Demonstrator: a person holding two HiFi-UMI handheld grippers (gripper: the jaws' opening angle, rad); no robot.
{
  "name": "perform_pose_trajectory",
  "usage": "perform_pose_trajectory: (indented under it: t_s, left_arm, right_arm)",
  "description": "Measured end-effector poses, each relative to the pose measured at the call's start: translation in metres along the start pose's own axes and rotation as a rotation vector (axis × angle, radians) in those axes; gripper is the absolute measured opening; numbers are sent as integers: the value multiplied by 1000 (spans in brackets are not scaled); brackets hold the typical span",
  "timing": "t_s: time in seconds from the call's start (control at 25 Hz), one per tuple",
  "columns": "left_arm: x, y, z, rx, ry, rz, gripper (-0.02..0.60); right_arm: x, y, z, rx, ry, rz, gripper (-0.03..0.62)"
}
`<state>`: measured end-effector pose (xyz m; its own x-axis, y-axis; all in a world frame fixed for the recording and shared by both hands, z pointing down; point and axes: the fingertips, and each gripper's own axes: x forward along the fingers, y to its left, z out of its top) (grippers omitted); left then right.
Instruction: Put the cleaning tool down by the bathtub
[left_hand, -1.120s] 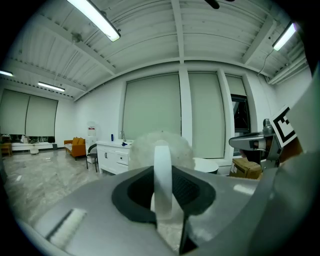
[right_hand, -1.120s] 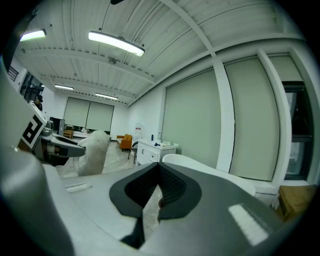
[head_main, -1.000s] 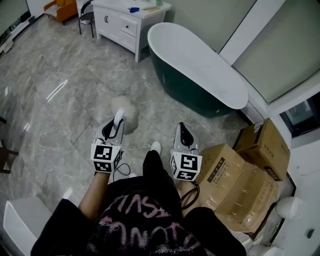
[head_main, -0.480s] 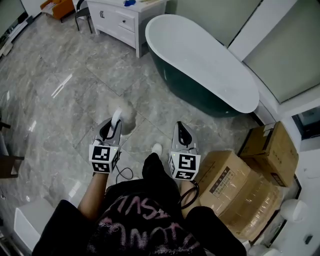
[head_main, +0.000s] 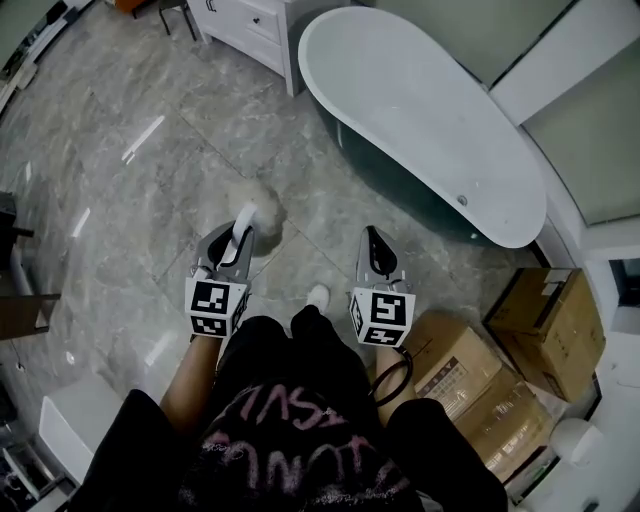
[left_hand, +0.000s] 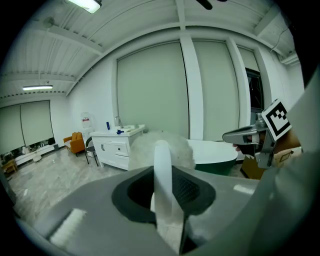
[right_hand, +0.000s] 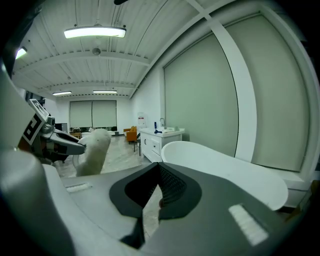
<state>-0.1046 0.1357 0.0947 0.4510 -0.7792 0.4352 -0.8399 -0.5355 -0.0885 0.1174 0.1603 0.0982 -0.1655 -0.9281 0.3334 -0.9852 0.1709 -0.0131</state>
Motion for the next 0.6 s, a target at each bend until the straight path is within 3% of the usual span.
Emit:
perform_pose_trajectory:
  t_s: [0.6]
  left_arm:
    - [76, 35, -11, -7, 85, -23, 80]
  right_arm:
    - [80, -12, -5, -4, 53, 19, 14]
